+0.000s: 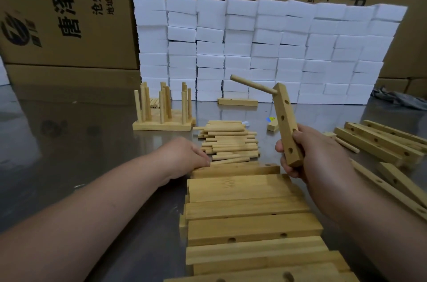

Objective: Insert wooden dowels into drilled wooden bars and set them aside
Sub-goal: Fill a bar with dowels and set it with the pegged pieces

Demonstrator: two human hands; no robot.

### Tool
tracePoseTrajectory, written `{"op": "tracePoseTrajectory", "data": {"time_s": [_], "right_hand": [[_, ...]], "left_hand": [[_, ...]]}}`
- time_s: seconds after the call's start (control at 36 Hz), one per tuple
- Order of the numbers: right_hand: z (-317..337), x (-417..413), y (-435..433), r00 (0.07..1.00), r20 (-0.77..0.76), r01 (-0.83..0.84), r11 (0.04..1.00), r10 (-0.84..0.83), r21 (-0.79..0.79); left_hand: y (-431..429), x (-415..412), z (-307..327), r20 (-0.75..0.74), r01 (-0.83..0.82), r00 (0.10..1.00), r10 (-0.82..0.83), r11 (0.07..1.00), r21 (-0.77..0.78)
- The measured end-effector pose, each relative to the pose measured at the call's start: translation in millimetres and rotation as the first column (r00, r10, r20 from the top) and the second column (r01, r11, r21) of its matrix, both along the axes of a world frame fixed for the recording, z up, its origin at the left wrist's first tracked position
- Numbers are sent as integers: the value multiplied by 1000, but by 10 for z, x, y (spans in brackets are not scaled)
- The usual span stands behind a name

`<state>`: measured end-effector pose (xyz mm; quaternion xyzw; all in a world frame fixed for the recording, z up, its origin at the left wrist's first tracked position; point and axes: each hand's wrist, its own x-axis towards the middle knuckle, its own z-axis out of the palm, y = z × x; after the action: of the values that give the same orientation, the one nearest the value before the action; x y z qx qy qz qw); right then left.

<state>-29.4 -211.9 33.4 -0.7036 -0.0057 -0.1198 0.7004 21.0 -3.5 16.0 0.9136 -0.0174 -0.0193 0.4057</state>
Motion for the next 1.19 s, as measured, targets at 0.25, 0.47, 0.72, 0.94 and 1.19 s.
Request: {"op": "tracePoseTrajectory", "data": {"time_s": [0.25, 0.47, 0.72, 0.94, 1.19], "right_hand": [[6, -45, 48, 1000, 11, 6, 1000, -7, 31], [4, -46, -9, 999, 32, 23, 1000, -23, -5], [61, -126, 14, 993, 79, -86, 996, 84, 25], [61, -191, 34, 980, 85, -178, 983, 180, -37], [67, -214, 24, 977, 104, -173, 980, 184, -101]], "left_hand": [[-14, -13, -23, 53, -35, 998, 34, 999, 25], [113, -110, 47, 280, -101, 944, 175, 960, -260], [-136, -410, 144, 484, 137, 874, 47, 932, -337], [-144, -446, 132, 606, 165, 791, -85, 983, -77], [-84, -437, 142, 661, 132, 742, -116, 991, 25]]}}
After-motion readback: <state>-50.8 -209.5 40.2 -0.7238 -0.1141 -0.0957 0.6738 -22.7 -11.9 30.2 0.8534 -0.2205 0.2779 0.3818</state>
